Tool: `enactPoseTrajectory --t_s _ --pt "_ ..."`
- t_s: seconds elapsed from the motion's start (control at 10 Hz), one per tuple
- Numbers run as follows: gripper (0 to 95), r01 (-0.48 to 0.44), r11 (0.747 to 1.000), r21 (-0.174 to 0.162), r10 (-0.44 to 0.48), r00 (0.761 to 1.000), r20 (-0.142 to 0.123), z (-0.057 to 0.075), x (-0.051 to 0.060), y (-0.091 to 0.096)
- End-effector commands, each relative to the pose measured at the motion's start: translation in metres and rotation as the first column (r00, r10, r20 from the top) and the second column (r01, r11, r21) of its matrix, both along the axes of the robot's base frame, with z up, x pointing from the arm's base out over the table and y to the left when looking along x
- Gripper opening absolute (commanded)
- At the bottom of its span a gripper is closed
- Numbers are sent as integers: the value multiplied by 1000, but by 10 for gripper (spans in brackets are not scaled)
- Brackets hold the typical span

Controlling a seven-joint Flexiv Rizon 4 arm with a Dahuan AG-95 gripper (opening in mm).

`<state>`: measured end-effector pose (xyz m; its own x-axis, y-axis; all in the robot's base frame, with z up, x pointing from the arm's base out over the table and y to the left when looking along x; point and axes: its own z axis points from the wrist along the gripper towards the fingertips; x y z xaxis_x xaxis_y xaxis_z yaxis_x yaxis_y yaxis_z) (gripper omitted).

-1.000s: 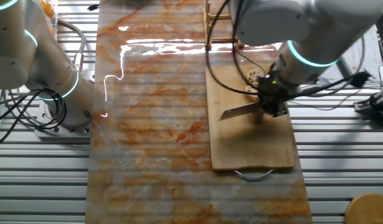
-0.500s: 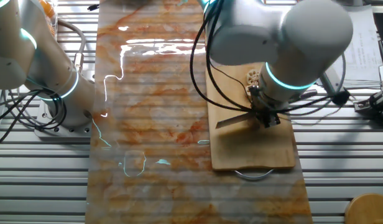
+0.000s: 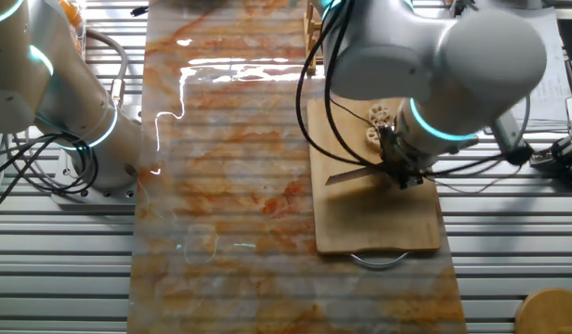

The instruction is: Slice the lotus root

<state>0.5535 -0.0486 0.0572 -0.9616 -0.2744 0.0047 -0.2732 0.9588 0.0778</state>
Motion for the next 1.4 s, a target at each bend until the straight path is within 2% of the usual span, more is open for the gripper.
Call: enactPoseTrajectory --t_s 0.1,0.3,0.5,0.6,0.8,0.9,1.0,1.1,1.2,1.3,1.4 --pt "0 -49 996 -69 46 998 -39 -5 -1 3" --pt "0 -49 996 -69 47 998 -31 2 4 7" --pt "0 -52 996 -73 50 998 -37 10 8 12" --pt "0 -48 997 -58 47 999 -18 8 8 12" --pt "0 -52 997 -58 51 999 -15 6 9 13" --pt "0 -54 997 -60 53 998 -20 3 8 11" --pt "0 -55 997 -56 54 998 -17 -8 5 8" --pt "0 -54 997 -54 53 998 -30 -14 4 6" --pt "0 -52 997 -55 48 997 -66 -18 5 6" --pt "0 -48 997 -53 44 997 -70 -22 4 6" --pt "0 -41 998 -53 38 997 -62 -26 5 7"
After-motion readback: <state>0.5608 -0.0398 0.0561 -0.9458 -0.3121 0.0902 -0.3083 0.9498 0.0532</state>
